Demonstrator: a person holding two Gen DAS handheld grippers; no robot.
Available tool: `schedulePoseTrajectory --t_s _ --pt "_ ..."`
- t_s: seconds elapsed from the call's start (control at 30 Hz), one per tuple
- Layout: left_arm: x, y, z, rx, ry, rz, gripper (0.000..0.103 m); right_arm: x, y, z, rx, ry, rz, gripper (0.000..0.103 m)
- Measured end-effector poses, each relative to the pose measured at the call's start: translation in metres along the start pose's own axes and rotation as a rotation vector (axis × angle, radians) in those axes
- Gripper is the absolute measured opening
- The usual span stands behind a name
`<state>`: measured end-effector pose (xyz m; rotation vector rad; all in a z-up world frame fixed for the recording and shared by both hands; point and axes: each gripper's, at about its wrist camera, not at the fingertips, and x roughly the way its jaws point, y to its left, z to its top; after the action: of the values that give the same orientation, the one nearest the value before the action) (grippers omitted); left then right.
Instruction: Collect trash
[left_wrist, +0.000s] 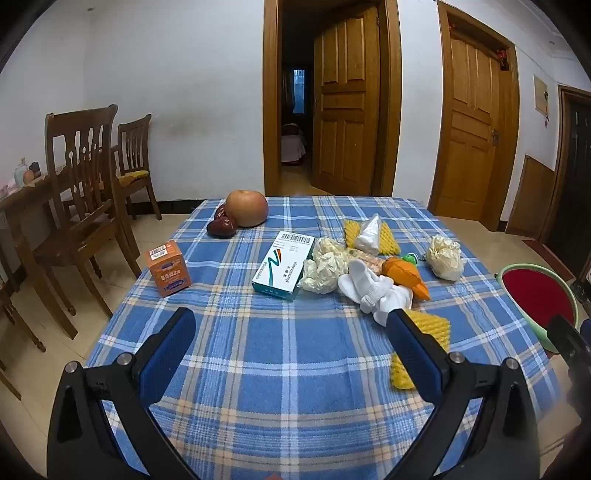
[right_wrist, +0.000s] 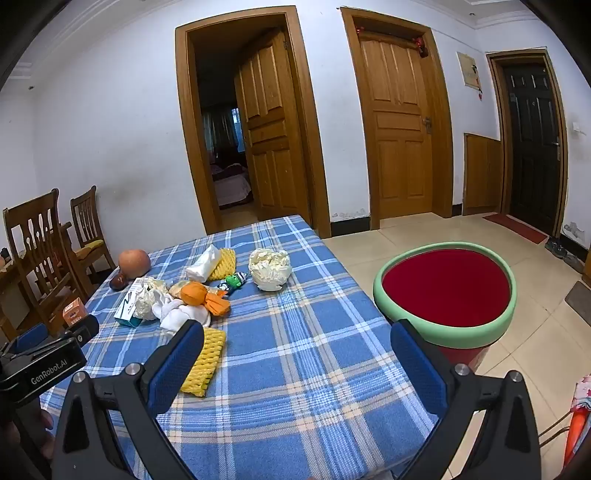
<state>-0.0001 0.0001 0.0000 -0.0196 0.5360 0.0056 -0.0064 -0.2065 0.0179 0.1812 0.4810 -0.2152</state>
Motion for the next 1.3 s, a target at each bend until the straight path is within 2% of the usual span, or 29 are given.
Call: schedulePoseTrajectory --t_s 1.3 --pt "0.0003 0.0 0.0002 -0.001 0.014 -0.001 0.101 0.0009 0.0002 -0.0027 0.005 0.003 0.004 0.103"
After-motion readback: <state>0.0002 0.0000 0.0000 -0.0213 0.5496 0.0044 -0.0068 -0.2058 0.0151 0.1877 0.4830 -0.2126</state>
